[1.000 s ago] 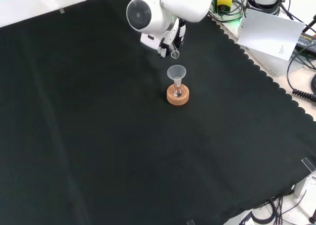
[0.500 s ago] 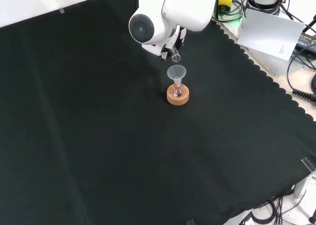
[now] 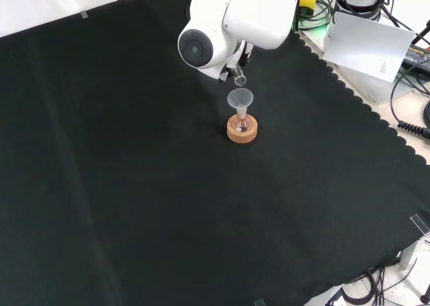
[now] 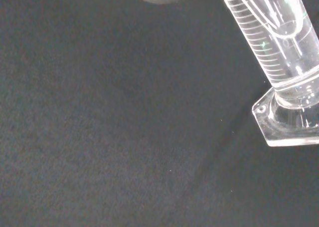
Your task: Pour the water from the graduated cylinder into the round-bottom flask.
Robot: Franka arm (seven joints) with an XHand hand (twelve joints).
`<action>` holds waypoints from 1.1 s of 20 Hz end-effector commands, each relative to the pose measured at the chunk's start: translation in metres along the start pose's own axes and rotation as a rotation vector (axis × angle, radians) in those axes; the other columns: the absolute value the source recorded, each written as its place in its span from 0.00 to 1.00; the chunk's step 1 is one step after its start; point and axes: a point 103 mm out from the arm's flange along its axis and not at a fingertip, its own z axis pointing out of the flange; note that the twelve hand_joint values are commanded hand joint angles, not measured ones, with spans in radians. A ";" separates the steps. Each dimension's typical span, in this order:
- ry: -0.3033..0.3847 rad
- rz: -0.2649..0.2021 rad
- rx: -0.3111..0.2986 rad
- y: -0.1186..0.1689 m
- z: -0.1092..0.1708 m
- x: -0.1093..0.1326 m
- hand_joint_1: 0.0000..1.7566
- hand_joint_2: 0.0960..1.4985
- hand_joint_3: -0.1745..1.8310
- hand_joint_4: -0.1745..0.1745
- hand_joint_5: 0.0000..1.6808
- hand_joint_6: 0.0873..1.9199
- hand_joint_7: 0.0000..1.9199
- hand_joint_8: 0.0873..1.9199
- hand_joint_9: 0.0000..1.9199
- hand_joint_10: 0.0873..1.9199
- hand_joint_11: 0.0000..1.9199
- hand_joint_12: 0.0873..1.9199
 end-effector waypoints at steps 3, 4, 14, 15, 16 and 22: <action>-0.018 0.017 0.019 -0.003 -0.002 -0.001 0.71 0.74 0.09 0.00 0.55 0.54 0.50 0.53 0.74 0.01 0.63 0.38; -0.021 0.018 0.020 -0.004 -0.003 -0.001 0.71 0.74 0.09 0.00 0.55 0.54 0.50 0.53 0.74 0.01 0.63 0.38; -0.047 0.040 0.059 0.001 -0.014 0.008 0.71 0.74 0.09 0.00 0.55 0.54 0.50 0.53 0.74 0.01 0.63 0.38; -0.047 0.041 0.057 0.000 -0.014 0.009 0.71 0.74 0.09 0.00 0.55 0.54 0.50 0.53 0.74 0.01 0.63 0.38; -0.051 0.040 0.057 -0.001 -0.013 0.008 0.71 0.74 0.09 0.00 0.55 0.54 0.50 0.53 0.74 0.01 0.63 0.38; -0.064 0.043 0.074 -0.007 -0.008 0.001 0.71 0.74 0.09 0.00 0.55 0.54 0.50 0.53 0.74 0.01 0.63 0.38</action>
